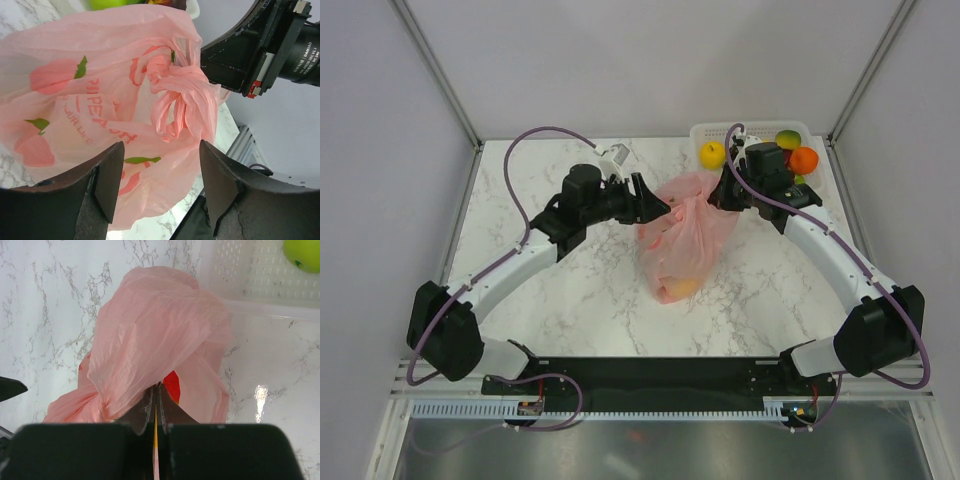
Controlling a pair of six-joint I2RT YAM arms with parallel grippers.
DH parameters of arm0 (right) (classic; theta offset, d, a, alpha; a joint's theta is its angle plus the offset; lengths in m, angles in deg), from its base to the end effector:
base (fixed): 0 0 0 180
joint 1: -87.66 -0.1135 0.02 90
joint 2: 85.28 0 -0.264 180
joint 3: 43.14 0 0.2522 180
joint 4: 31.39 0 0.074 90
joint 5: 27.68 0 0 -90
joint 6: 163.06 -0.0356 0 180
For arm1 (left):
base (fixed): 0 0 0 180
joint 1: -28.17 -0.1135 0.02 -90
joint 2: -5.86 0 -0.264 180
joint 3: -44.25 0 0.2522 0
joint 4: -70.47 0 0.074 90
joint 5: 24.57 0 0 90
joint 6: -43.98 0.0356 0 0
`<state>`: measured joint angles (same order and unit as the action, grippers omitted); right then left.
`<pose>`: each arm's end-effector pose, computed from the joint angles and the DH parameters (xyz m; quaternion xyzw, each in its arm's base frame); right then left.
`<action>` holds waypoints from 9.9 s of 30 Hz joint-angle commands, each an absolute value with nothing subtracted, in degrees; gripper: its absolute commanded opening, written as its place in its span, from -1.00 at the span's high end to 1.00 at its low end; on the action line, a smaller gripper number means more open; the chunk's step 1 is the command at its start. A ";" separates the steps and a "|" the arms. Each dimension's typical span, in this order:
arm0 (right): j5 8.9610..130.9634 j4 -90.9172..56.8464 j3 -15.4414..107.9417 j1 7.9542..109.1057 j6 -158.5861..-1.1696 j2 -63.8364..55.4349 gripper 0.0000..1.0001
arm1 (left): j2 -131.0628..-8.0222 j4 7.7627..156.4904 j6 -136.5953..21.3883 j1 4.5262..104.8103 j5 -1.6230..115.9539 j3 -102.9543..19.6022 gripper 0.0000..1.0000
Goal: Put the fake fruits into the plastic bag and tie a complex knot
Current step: Tie the plastic bag at the center of the board.
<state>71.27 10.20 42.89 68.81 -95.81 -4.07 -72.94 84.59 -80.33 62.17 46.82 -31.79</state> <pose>0.2995 0.1081 0.3302 -0.0046 0.8920 0.2238 0.3927 0.2620 -0.1904 0.3290 0.0942 0.7929 -0.4375 0.4135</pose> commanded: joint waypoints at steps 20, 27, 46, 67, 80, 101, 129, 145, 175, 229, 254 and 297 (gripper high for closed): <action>71.29 8.39 44.00 68.85 -95.83 -4.77 1.00 | -84.92 66.66 -97.78 60.42 33.17 -32.44 -0.08; 71.37 8.38 43.92 68.94 -95.74 -4.95 1.00 | -86.24 63.50 -101.04 59.99 31.50 -31.21 -0.15; 69.97 8.91 44.44 68.94 -95.65 -5.21 1.00 | -88.45 54.68 -103.02 57.96 28.86 -27.95 0.95; 52.84 11.02 46.90 68.15 -91.26 -7.32 1.00 | -80.80 92.22 -73.01 59.55 50.83 -41.23 0.95; 54.85 10.05 46.64 68.15 -91.96 -7.15 1.00 | -78.69 81.27 -79.15 59.02 44.43 -36.66 -0.02; 59.51 9.00 46.03 67.71 -93.89 -7.06 1.00 | -82.99 69.47 -90.40 63.41 43.45 -33.49 -0.30; 64.69 6.19 43.39 65.77 -99.08 -6.71 1.00 | -85.19 43.36 -111.94 63.41 47.85 -21.45 -0.32; 64.61 6.10 43.04 65.60 -99.61 -6.80 1.00 | -84.31 37.74 -114.05 63.41 48.29 -18.64 0.45; 56.08 -3.21 35.57 65.68 -95.39 -17.95 1.00 | -94.94 64.98 -88.57 60.60 30.45 -42.71 0.95; 67.06 3.03 41.02 65.68 -97.85 -19.45 1.00 | -113.93 64.28 -92.17 58.58 9.01 -61.96 0.95; 62.76 -0.93 30.65 65.86 -95.56 -25.08 0.90 | -117.62 44.42 -109.13 59.46 0.83 -59.16 0.96; 78.31 2.67 27.13 80.36 -94.78 -28.86 0.49 | -119.12 37.21 -115.90 59.63 0.83 -59.33 0.95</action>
<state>72.98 3.73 28.33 79.86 -95.89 -28.55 -118.29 39.87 -114.38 59.44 2.21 -58.83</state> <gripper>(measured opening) 0.258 0.034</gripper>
